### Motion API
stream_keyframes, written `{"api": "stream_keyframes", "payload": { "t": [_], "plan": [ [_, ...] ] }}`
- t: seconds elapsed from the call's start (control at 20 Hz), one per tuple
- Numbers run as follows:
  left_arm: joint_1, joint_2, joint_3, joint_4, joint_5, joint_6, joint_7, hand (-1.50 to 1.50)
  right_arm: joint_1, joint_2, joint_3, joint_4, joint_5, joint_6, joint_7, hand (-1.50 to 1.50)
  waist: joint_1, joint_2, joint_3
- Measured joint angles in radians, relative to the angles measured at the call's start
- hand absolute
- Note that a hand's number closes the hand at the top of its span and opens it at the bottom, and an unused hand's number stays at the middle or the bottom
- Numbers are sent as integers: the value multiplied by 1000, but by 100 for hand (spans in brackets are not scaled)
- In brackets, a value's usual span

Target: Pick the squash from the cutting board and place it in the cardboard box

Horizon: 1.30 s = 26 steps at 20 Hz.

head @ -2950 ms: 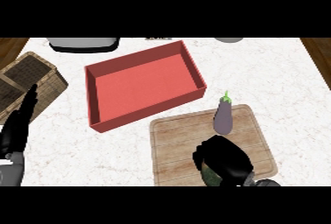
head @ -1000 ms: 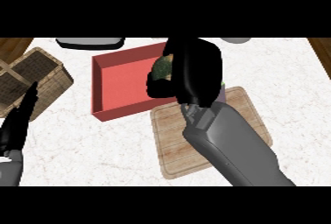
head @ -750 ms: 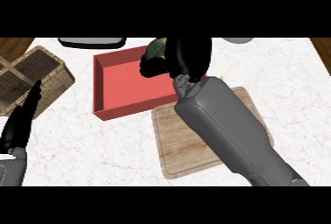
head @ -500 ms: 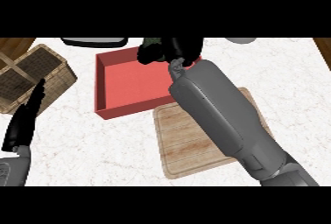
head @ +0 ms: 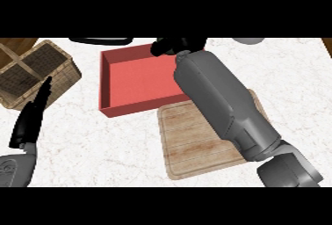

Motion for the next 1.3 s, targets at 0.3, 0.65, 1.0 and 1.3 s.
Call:
{"api": "stream_keyframes", "payload": {
  "t": [0.3, 0.65, 1.0, 1.3],
  "plan": [
    [-19, -2, -2, 5, 7, -13, 1, 0, -1, 0, -59, 119, -116, -75, -79, -150, 22, 10, 1],
    [-28, -7, -6, -1, -2, -9, 8, 0, -18, 0, -73, 171, -184, -200, -226, -150, 26, 9, 1],
    [-12, -6, 3, -6, 0, -8, 14, 0, -17, -1, -119, 140, -251, -383, -362, -150, 4, 1, 2],
    [46, 1, 29, -13, 3, 2, 0, 0, 56, -2, -158, 35, -345, -426, -496, -150, -42, -16, 2]
  ]
}}
